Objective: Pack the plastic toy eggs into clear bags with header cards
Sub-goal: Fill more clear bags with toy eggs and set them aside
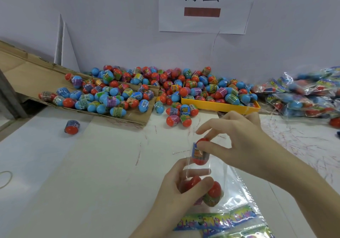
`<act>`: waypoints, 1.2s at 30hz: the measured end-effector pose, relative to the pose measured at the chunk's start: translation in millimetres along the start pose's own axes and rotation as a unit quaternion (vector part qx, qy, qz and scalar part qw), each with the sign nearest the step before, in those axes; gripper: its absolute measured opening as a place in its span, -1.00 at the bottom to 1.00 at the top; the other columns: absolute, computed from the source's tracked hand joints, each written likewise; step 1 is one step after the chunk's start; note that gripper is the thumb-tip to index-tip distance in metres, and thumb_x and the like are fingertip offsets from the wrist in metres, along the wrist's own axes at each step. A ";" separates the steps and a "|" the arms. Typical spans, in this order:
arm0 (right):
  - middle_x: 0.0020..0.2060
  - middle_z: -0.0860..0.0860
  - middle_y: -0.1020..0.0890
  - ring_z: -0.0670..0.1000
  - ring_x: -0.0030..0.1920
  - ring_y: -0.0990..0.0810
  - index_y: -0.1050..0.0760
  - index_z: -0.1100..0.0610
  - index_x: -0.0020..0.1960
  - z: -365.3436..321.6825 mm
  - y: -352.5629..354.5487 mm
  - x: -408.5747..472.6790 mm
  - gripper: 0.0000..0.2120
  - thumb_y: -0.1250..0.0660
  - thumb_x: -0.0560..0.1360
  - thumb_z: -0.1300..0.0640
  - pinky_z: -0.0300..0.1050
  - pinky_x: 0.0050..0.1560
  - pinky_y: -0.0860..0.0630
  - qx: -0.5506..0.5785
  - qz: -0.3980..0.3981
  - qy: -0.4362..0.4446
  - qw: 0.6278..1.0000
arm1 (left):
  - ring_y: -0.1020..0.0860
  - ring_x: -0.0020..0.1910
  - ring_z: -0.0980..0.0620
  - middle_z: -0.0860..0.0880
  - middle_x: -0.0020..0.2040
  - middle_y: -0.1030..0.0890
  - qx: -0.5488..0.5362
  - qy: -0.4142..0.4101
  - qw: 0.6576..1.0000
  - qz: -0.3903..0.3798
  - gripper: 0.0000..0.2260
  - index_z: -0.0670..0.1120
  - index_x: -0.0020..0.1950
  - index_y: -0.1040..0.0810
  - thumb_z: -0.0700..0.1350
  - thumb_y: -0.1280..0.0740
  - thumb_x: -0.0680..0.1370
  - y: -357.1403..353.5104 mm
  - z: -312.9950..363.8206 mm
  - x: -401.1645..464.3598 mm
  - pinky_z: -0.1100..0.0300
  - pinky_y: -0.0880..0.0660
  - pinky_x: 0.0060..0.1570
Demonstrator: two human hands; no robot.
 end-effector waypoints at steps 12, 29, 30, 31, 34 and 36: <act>-0.26 -0.23 -0.62 -0.27 -0.10 -0.51 -0.53 -0.15 -0.21 6.3 -6.3 7.0 -0.71 -0.13 0.38 -0.26 -0.06 0.19 -0.26 0.203 0.035 0.024 0.978 | -0.62 -0.18 0.05 -0.18 -0.10 -0.66 -0.019 -0.020 0.999 0.029 -0.79 0.00 -0.12 -0.60 -0.03 -0.49 0.29 3.9 0.8 1.6 0.26 -0.56 -0.14; -0.08 -0.07 -0.57 0.00 -0.02 -0.52 -0.44 0.04 0.08 75.6 -77.5 101.4 -0.67 -0.40 0.39 -0.07 -0.05 0.07 -0.36 0.075 0.099 -0.137 0.983 | -0.66 -0.11 0.04 0.00 -0.13 -0.71 -0.039 -0.031 0.998 0.027 -0.70 0.10 -0.20 -0.67 0.07 -0.47 0.10 7.5 1.1 2.3 0.30 -0.54 -0.16; -0.14 -0.09 -0.55 -0.04 -0.11 -0.53 -0.42 0.04 0.06 75.3 -70.3 95.4 -0.68 -0.42 0.38 -0.01 -0.09 -0.04 -0.43 0.148 0.123 -0.145 0.970 | -0.66 -0.10 0.00 -0.02 -0.13 -0.71 -0.046 -0.031 0.998 0.028 -0.69 0.11 -0.19 -0.67 0.06 -0.47 0.09 7.5 1.9 2.5 0.28 -0.55 -0.15; -0.18 -0.12 -0.53 -0.09 -0.19 -0.52 -0.40 0.01 0.05 75.6 -62.1 89.0 -0.69 -0.43 0.38 0.06 -0.18 -0.18 -0.46 0.228 0.146 -0.155 0.950 | -0.65 -0.09 -0.04 -0.07 -0.13 -0.70 -0.054 -0.032 0.998 0.028 -0.68 0.13 -0.18 -0.67 0.06 -0.47 0.08 7.5 3.0 2.9 0.26 -0.56 -0.15; -0.21 -0.11 -0.52 -0.17 -0.25 -0.52 -0.45 -0.05 -0.05 75.1 -35.9 67.4 -0.76 -0.38 0.40 0.23 -0.35 -0.35 -0.41 0.394 0.166 -0.159 0.890 | -0.65 -0.09 -0.04 -0.12 -0.12 -0.69 -0.074 -0.027 0.997 0.025 -0.67 0.14 -0.17 -0.68 0.01 -0.51 0.09 7.2 3.9 3.1 0.22 -0.58 -0.14; -0.23 -0.09 -0.57 -0.22 -0.31 -0.55 -0.52 -0.05 -0.16 68.9 -16.4 49.8 -0.76 -0.39 0.37 0.28 -0.41 -0.38 -0.39 0.461 0.170 -0.135 0.861 | -0.66 -0.08 0.00 -0.07 -0.13 -0.71 -0.092 -0.009 0.996 0.018 -0.73 0.07 -0.16 -0.69 -0.11 -0.51 0.16 6.7 1.0 3.1 0.26 -0.57 -0.19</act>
Point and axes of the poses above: each hand's wrist, its own x-axis towards the middle knuckle, its own y-axis out of the back of the hand, z = x × y, the point moved 6 cm from there along x, towards the middle knuckle
